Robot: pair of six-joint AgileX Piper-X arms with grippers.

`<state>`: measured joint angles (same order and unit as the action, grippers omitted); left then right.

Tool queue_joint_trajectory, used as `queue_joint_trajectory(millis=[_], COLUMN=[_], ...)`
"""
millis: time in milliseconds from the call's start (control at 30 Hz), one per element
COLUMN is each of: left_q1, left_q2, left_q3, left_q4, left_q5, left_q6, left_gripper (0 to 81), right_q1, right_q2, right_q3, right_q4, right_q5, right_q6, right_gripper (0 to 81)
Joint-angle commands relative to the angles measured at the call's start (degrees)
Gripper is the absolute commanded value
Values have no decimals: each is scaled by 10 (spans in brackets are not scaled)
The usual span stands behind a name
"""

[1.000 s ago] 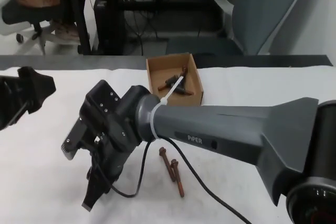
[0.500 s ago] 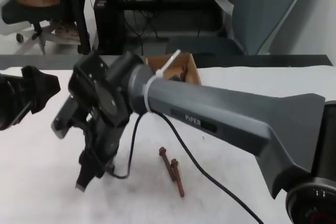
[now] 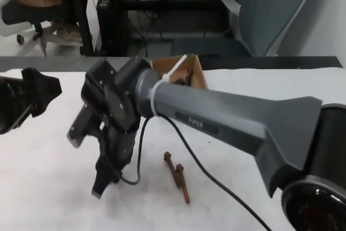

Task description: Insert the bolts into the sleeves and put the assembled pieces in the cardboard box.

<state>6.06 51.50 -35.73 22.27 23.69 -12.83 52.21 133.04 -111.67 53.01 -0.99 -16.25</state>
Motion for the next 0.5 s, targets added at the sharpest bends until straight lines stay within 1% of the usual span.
queue_joint_trajectory(millis=[0,133,167,233,267,333,367,400,467], left_q1=[-6,-7,-6,-6,-6,-6,-6,-6,-6], left_q2=[-4,-4,-4,-4,-4,-4,-4,-4,-4], left_q3=[-1,-1,-1,-1,-1,-1,-1,-1,-1], left_q4=[-6,-6,-7,-7,-7,-7,-7,-7,-7], left_q5=[0,0,0,0,0,0,0,0,0], left_q6=[3,3,3,3,3,3,3,3,3], left_gripper=[700,700,700,700,700,700,700,700,700], right_q1=[2,2,2,2,2,2,2,2,2], right_q2=[2,10,12,19,22,27,27,27,23], right_q3=[-2,-2,-2,-2,-2,-2,-2,-2,-3], right_q4=[6,3,3,6,9,16,18,21,27], right_q5=[-14,-14,-14,-14,-14,-14,-7,10,25], right_q6=[-7,-7,-7,-7,-7,-7,-7,-6,-6], right_gripper=[441,438,420,349,288,141,22,4,3])
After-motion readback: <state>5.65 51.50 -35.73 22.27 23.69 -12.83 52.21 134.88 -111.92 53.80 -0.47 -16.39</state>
